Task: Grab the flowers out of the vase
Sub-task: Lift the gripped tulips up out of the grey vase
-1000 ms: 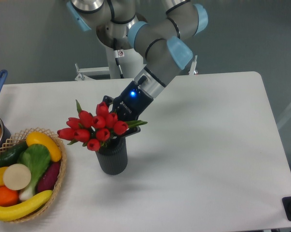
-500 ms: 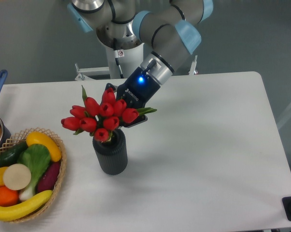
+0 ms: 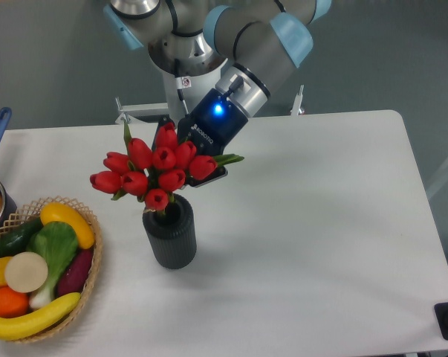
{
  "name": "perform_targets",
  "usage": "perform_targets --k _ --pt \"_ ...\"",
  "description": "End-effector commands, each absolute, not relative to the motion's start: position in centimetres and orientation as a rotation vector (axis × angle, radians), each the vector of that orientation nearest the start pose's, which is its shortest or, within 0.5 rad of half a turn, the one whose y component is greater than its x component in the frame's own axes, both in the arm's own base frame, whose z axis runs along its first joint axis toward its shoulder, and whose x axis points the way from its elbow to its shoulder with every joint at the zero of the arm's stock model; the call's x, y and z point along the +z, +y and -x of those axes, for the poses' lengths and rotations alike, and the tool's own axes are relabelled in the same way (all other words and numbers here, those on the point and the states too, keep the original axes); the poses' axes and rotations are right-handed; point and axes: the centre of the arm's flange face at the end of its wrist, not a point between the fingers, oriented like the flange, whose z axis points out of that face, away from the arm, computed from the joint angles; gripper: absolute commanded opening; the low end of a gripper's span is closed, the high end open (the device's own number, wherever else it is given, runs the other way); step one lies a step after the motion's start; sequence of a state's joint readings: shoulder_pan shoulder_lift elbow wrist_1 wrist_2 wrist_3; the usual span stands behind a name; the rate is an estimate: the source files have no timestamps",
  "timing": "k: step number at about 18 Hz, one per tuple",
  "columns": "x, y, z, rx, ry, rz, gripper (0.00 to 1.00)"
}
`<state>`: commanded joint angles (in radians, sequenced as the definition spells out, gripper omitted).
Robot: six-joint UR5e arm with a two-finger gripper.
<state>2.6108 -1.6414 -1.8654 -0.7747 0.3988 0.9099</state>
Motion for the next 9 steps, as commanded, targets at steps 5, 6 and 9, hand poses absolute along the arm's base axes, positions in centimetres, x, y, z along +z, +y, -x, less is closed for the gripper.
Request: perform_targets --k 5,6,9 --pt "46.9 44.7 32.8 -0.364 0.119 1.936 0.37" --pt "47.2 44.6 33.1 -0.360 0.115 1.935 0.37" --pt "49.1 44.6 33.7 -0.370 0.065 1.929 0.37"
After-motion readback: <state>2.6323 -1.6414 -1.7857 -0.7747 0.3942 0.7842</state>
